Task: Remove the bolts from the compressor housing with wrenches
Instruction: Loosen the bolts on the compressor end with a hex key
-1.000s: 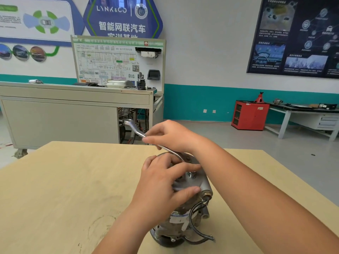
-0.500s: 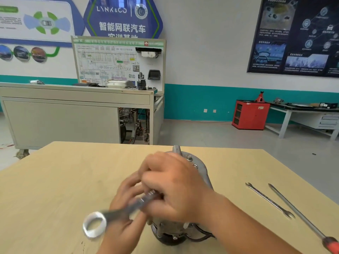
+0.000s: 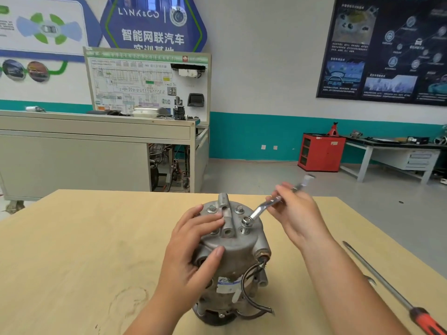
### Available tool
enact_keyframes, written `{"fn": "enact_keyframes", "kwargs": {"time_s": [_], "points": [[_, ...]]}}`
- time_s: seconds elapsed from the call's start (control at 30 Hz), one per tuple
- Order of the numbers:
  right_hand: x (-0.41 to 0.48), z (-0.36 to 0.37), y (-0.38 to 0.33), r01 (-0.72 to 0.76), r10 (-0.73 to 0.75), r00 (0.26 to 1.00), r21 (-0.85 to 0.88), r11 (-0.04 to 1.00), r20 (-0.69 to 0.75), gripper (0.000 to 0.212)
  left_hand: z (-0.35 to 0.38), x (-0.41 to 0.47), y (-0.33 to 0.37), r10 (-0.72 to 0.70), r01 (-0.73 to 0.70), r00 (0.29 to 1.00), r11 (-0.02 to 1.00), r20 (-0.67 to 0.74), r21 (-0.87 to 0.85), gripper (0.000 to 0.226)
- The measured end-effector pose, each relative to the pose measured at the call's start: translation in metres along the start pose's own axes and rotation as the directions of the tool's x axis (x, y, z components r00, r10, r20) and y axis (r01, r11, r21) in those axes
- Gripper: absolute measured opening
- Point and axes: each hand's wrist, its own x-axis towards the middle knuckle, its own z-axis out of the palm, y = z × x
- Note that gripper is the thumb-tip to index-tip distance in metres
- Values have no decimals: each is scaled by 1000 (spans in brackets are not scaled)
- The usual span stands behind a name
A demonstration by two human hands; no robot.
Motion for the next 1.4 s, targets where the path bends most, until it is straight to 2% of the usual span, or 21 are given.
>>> {"fn": "enact_keyframes", "kwargs": {"time_s": [0.07,0.13,0.2,0.23,0.33,0.43,0.53,0.57,0.6,0.63,0.67,0.73,0.77,0.83,0.93,1.0,1.07,1.1,1.17,1.33,1.4], "points": [[24,16,-6,-24,76,991,-397,917,114,7,2,-5,-3,-40,38,999,998,-37,-42,30],[37,37,-12,102,122,960,-722,684,251,13,6,-11,-3,-125,114,990,984,-70,-140,44],[37,64,-20,279,152,915,-858,432,374,23,9,-16,-4,-217,193,973,953,-80,-235,61],[34,78,-22,344,170,889,-867,360,424,25,10,-17,-4,-240,213,967,945,-84,-248,64],[9,115,-24,506,245,790,-823,256,562,23,10,-19,-5,-254,225,964,937,-79,-266,63],[-27,129,-15,665,301,637,-703,250,710,24,9,-23,-7,-306,277,950,913,-54,-301,68],[-64,114,-9,892,140,424,-439,104,895,26,10,-20,-5,-386,364,921,897,-44,-252,53],[-74,104,-8,943,43,327,-329,45,944,30,13,-20,-6,-430,419,902,892,-29,-171,88],[-82,92,-7,974,-33,227,-227,11,973,32,7,-35,-14,-374,374,926,899,47,-228,65],[-88,78,-5,988,-103,151,-152,3,983,29,8,-32,-9,-425,428,902,866,70,-257,4],[-90,63,-2,995,-175,99,-97,20,980,21,13,-32,-7,-402,399,915,891,36,-216,14],[-91,30,5,997,-319,62,-42,70,946,7,21,-23,-5,-341,317,938,917,-64,-243,60],[-90,13,9,992,-392,101,-60,115,914,13,23,-23,-8,-352,316,931,909,-94,-273,70],[-86,-14,20,957,-545,245,-111,268,802,39,16,-22,-2,-254,222,963,936,-88,-275,60],[-76,-32,30,785,-678,609,-190,590,412,48,7,-22,-8,-236,201,967,938,-96,-283,53],[-61,-36,25,538,-525,843,-212,816,116,42,8,-23,-6,-247,212,964,936,-98,-282,54],[-42,-37,15,214,-217,976,-167,962,-1,29,10,-23,-5,-269,233,959,926,-87,-297,58],[-34,-35,8,87,-88,996,-138,987,-2,24,10,-23,-5,-279,243,957,922,-81,-302,59],[-22,-27,-3,-10,14,999,-121,993,37,23,8,-24,-5,-289,254,955,918,-74,-305,61],[-13,-3,-29,103,-80,985,-150,983,150,31,4,-26,0,-317,292,948,910,-41,-294,66],[-14,0,-39,125,-109,978,-79,989,180,38,3,-28,2,-324,303,946,911,-30,-279,68]]}}
